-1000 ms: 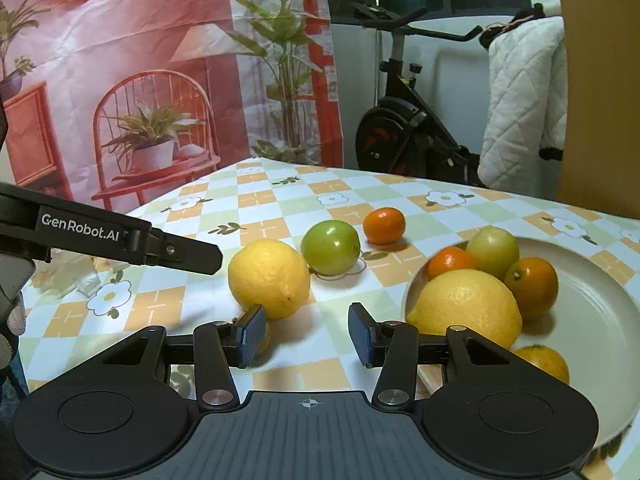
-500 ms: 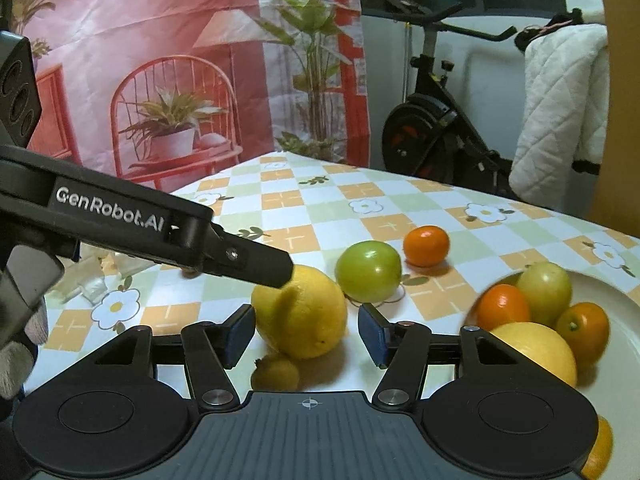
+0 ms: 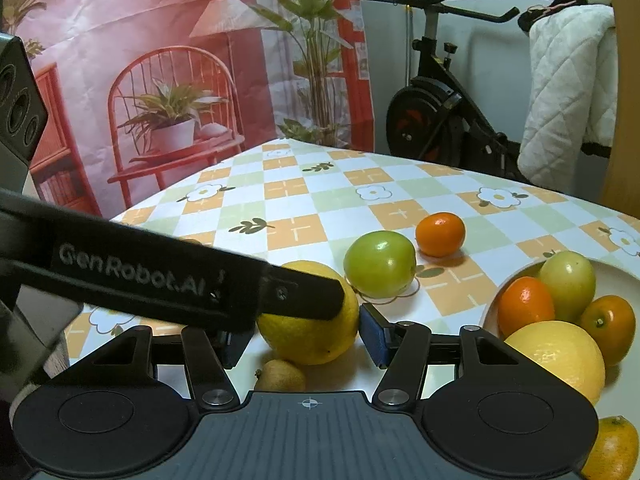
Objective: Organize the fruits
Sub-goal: 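Close the left gripper around the large yellow lemon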
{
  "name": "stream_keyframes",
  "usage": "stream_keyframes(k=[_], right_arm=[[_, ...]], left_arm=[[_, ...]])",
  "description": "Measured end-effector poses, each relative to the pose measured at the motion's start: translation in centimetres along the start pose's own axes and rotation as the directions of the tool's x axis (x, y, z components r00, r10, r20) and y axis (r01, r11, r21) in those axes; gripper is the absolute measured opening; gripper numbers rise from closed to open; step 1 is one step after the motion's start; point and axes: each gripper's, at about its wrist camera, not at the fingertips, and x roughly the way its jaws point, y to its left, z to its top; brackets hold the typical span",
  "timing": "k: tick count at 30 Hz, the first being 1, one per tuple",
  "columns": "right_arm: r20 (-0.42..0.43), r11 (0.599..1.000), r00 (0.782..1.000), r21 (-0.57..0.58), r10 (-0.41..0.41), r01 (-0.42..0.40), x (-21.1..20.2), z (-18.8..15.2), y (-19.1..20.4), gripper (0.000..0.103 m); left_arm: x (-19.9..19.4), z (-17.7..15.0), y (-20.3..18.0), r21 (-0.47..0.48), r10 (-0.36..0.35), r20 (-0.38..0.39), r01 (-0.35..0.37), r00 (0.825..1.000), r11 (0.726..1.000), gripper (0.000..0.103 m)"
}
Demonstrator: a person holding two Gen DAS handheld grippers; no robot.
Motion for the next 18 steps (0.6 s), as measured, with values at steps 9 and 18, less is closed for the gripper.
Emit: stream_keyframes(k=[9,18], right_arm=[[-0.004,1.000,1.000,0.022,-0.003,0.003,-0.2,-0.1,0.1,0.052],[0.031,0.999,0.999,0.029,-0.019,0.018,-2.0,0.0,0.1,0.052]], left_arm=[[-0.4,-0.5,-0.5,0.026,0.008,0.012,-0.009,1.000,1.000,0.067],[-1.4,-0.3,-1.8,0.051,-0.004,0.033,0.003,0.999,0.999,0.067]])
